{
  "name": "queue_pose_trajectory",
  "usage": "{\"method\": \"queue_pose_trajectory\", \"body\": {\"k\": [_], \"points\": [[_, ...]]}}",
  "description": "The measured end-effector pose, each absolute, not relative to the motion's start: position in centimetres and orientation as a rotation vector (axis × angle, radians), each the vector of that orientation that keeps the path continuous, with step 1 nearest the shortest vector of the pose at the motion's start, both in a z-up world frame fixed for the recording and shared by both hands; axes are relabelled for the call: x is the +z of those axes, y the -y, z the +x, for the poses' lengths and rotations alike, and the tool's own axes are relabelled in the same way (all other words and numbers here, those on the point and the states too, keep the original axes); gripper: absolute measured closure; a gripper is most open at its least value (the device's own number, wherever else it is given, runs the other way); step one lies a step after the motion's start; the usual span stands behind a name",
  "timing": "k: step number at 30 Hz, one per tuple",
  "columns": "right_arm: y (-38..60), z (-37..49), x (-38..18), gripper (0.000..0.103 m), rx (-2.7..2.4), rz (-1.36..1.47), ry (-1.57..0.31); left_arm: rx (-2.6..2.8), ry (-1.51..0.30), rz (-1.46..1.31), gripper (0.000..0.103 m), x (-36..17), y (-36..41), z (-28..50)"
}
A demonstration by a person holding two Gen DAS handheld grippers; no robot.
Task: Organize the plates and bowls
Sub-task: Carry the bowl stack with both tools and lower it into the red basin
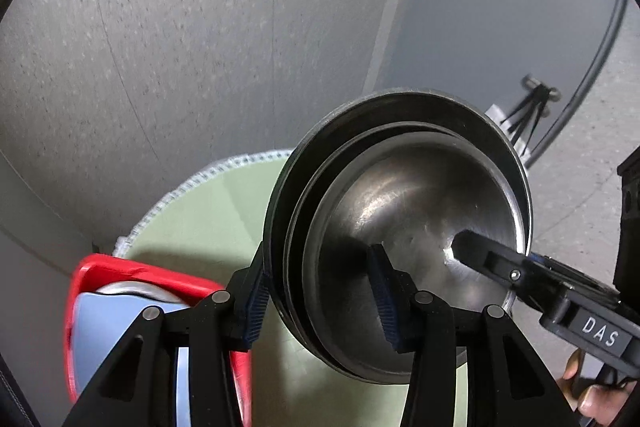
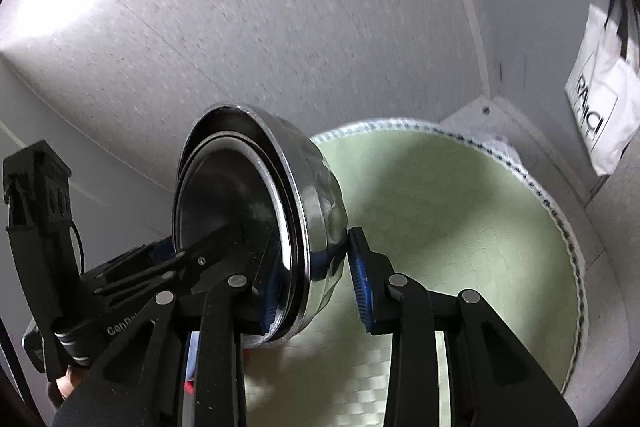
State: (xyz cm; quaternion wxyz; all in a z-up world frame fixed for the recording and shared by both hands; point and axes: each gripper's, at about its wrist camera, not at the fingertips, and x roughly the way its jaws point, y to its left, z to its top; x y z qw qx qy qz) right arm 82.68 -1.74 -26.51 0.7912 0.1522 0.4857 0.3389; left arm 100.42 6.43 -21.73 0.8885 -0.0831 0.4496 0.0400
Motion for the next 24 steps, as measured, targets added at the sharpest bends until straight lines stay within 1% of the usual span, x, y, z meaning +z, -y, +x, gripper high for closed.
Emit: {"method": "queue_pose_trajectory", "body": {"k": [5,11,17,24], "points": [[-0.5,78.8,-22.8,0.072,0.748,0.311,-0.983,0.091,-0.868,-0.165,0.061,-18.7,-10.0,94.3],[-5.3,74.6,-20.8,0.072,0.797,0.285,-0.958,0.124,-0.827,-0.169,0.061,-17.0,-15.0,87.1],[-10.3,71.7,-21.2,0.072,0.846,0.233,-0.984,0.174,-0.834,-0.199,0.061,-17.4,-19.1,80.6],[-15.3,69.8,-23.7,0.072,0.863,0.173,-1.073,0.209,-0.91,-0.234,0.061,-20.1,-22.1,76.6]]}}
